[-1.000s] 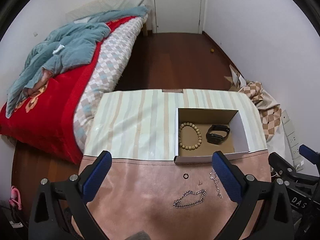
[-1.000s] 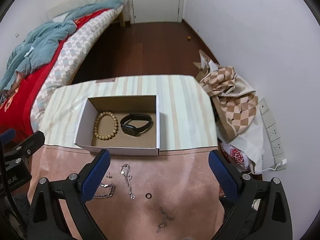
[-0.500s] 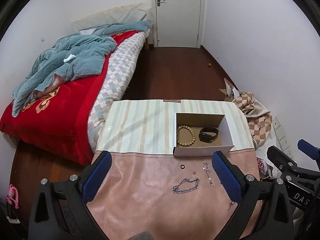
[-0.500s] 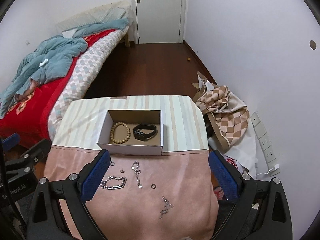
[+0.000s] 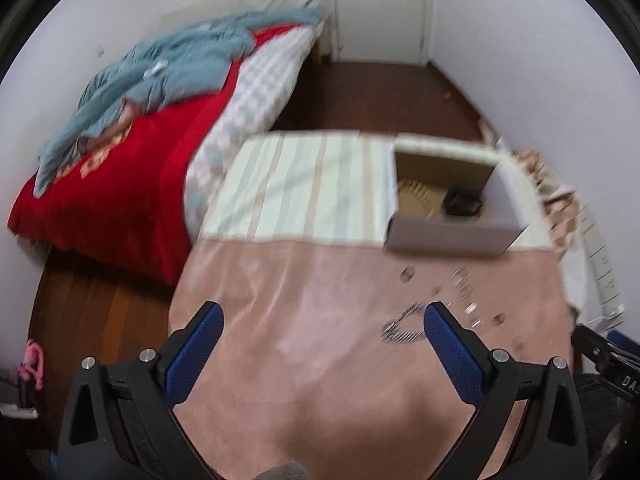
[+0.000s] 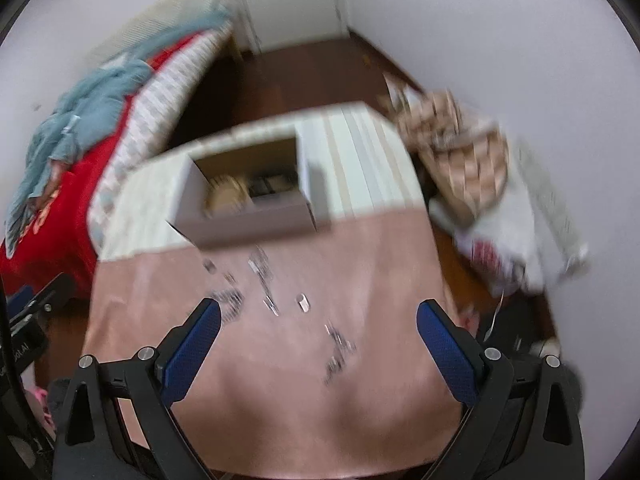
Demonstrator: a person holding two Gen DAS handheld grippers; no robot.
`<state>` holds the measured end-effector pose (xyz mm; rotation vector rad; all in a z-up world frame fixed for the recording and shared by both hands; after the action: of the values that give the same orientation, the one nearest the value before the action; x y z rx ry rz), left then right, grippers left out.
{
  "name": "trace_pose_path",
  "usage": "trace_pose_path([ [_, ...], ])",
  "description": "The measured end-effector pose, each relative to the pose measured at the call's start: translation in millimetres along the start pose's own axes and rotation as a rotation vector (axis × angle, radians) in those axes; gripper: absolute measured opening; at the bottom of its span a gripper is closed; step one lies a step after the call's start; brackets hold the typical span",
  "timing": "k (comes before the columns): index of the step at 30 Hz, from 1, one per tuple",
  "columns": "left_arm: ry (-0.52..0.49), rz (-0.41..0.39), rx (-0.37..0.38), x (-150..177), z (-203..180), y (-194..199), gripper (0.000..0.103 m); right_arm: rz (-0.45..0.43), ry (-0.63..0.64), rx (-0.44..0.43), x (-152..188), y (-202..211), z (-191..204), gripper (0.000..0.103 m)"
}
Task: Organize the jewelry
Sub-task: 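Lift both open tools away from the box, then grasp the silver chain bracelet with the left tool while the right tool grasps a silver charm chain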
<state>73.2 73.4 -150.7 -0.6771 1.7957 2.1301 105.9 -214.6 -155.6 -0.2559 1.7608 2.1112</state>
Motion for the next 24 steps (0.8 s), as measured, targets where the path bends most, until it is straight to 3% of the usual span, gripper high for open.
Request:
trace_pose_path([
  [3,0.001,0.057,-0.018,18.8,-2.5,-24.1,0.102,0.102,-0.052,0.001,21.6,-41.4,-24.6,0.09],
  [5,-0.013,0.096,-0.032,31.6,-7.1,-38.5,0.102,0.144,-0.071,0.004,34.7,-64.2,-36.0,0.076],
  [12,-0.053,0.139,-0.04,48.4,-16.6,-54.5,0.102,0.157,0.003,0.007,65.6,-93.0,-25.7,0.054],
  [15,-0.066,0.138,-0.038,48.4,-20.2,-56.8,0.102,0.117,0.059,0.038,69.3,-93.9,-15.6,0.024],
  [16,-0.067,0.138,-0.036,48.0,-20.6,-56.5,0.102,0.101,0.059,0.026,68.4,-91.7,-13.8,0.01],
  [24,-0.038,0.169,-0.003,41.6,-18.0,-69.9,0.102,-0.025,-0.076,-0.152,41.9,-34.2,-25.4,0.009],
])
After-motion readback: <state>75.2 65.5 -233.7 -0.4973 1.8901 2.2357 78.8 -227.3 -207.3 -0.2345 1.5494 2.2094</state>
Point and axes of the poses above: each gripper's, at about its wrist camera, not at the fingertips, and y roughly against the way its jaws point, z to its left, x to its underside, the point moved 4 cm from there along -y, roughly the way its jaws point, and after that the axes turned 6 degrees about -y, right-handed, at the moved point
